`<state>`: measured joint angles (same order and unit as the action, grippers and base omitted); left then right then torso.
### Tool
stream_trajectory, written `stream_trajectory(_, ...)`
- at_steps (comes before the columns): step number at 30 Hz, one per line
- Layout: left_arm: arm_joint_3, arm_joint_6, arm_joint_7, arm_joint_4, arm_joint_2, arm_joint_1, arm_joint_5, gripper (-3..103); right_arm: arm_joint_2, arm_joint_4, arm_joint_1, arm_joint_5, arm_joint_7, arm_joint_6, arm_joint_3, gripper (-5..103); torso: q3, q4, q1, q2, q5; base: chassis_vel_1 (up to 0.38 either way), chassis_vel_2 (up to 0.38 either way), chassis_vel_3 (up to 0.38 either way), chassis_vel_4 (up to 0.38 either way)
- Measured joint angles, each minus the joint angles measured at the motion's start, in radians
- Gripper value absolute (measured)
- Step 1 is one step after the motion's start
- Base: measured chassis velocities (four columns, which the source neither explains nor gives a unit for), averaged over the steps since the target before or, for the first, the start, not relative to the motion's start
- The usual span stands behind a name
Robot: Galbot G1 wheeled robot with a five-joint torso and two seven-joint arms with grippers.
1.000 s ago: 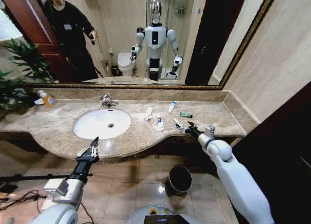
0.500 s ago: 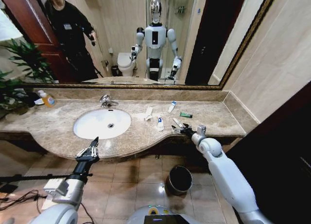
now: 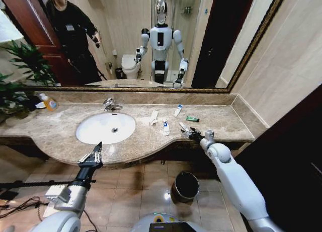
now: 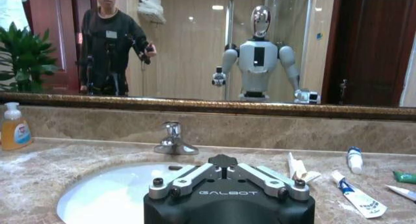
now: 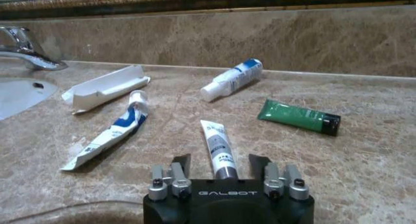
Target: Pick up the trash from the sink and place it in the trash bin.
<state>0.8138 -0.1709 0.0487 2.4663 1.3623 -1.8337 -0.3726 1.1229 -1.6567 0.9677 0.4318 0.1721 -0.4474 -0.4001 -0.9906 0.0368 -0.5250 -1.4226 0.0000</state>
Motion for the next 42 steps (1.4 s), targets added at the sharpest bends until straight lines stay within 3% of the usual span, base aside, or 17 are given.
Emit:
stream_trajectory(16, 0.000, 0.000, 0.000, 0.000, 0.000, 0.000, 0.000, 0, 0.004, 0.007, 0.016, -0.014, -0.004, 0.022, -0.001, 48, 0.000, -0.0001, 0.000, 0.000, -0.0001, 0.000, 0.000, 0.000, 0.000)
stream_trajectory(19, 0.000, 0.000, 0.000, 0.000, 0.000, 0.000, 0.000, 0, 0.007, 0.008, 0.018, -0.016, -0.007, 0.028, -0.003, 32, 0.000, 0.0000, 0.000, 0.000, 0.0000, 0.000, 0.000, 0.000, 0.000)
stream_trajectory(20, 0.000, 0.000, 0.000, 0.000, 0.000, 0.000, 0.000, 0, 0.007, 0.008, 0.018, -0.016, -0.007, 0.028, -0.003, 32, 0.000, 0.0000, 0.000, 0.000, 0.0000, 0.000, 0.000, 0.000, 0.000)
stream_trajectory(23, 0.000, 0.000, 0.000, 0.000, 0.000, 0.000, 0.000, 0, 0.009, -0.001, 0.027, -0.019, -0.015, 0.033, -0.012, 19, 0.000, 0.0000, 0.000, 0.000, 0.0002, 0.000, 0.000, 0.000, 0.000)
stream_trajectory(34, 0.000, 0.000, 0.000, 0.000, 0.000, 0.000, 0.000, 0, 0.000, -0.117, 0.088, -0.004, -0.047, 0.042, -0.058, 19, 0.000, 0.0001, 0.000, 0.000, 0.0001, 0.000, 0.000, 0.000, 0.000)
stream_trajectory(42, 0.000, 0.000, 0.000, 0.000, 0.000, 0.000, 0.000, 0, -0.030, -0.305, 0.280, 0.065, -0.050, 0.030, -0.179, 19, 0.000, 0.0000, 0.000, 0.000, 0.0001, 0.000, 0.000, 0.000, 0.000)
